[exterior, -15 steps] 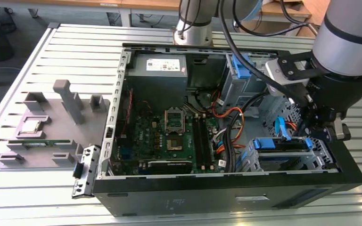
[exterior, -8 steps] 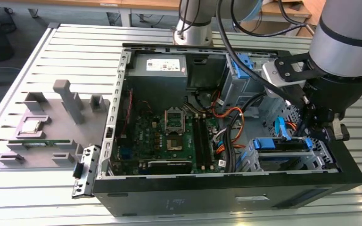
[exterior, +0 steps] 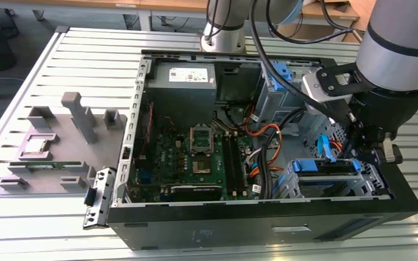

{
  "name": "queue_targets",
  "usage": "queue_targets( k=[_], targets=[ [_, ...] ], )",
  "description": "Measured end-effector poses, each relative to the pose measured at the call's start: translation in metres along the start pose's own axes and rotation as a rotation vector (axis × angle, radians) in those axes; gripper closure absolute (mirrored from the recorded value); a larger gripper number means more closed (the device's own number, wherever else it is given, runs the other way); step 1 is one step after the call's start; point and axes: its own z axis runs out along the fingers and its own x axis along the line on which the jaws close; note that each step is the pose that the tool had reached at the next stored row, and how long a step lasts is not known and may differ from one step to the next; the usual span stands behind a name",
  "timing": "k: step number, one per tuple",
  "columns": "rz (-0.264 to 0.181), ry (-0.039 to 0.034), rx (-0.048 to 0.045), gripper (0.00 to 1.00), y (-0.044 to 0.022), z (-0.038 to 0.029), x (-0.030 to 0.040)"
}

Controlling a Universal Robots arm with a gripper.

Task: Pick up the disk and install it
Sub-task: 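Insert the second disk wire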

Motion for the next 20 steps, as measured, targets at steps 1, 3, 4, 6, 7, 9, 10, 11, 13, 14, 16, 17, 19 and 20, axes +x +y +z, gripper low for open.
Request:
queue_targets(
  k=[1,3,4,6,7,9,10,11,13,14,16,17,19,20],
  targets=[
    [0.000,-0.0001,0.0010,0.84,0.0005,0.0008,0.0004],
    [0.000,-0.0002,0.0032,0.84,0.0011,0.0017,0.0007],
    [0.000,-0.0002,0.0052,0.84,0.0015,0.0021,0.0008],
    [-0.001,-0.0003,0.0119,0.84,0.0030,0.0029,0.0011],
    [-0.001,-0.0002,0.0160,0.84,0.0041,0.0030,0.0011],
    [-0.001,-0.0003,0.0245,0.84,0.0073,0.0028,0.0012],
    [-0.001,-0.0003,0.0281,0.84,0.0088,0.0027,0.0013],
    [-0.002,-0.0002,0.0310,0.84,0.0099,0.0025,0.0014],
    [-0.002,-0.0004,0.0357,0.84,0.0109,0.0028,0.0017],
    [-0.002,-0.0006,0.0376,0.84,0.0111,0.0031,0.0018],
    [-0.002,-0.0004,0.0419,0.84,0.0116,0.0035,0.0022],
    [-0.002,-0.0004,0.0439,0.84,0.0119,0.0037,0.0023],
    [-0.002,-0.0005,0.0483,0.84,0.0127,0.0041,0.0026],
    [-0.002,-0.0008,0.0512,0.84,0.0131,0.0045,0.0027]
  ],
)
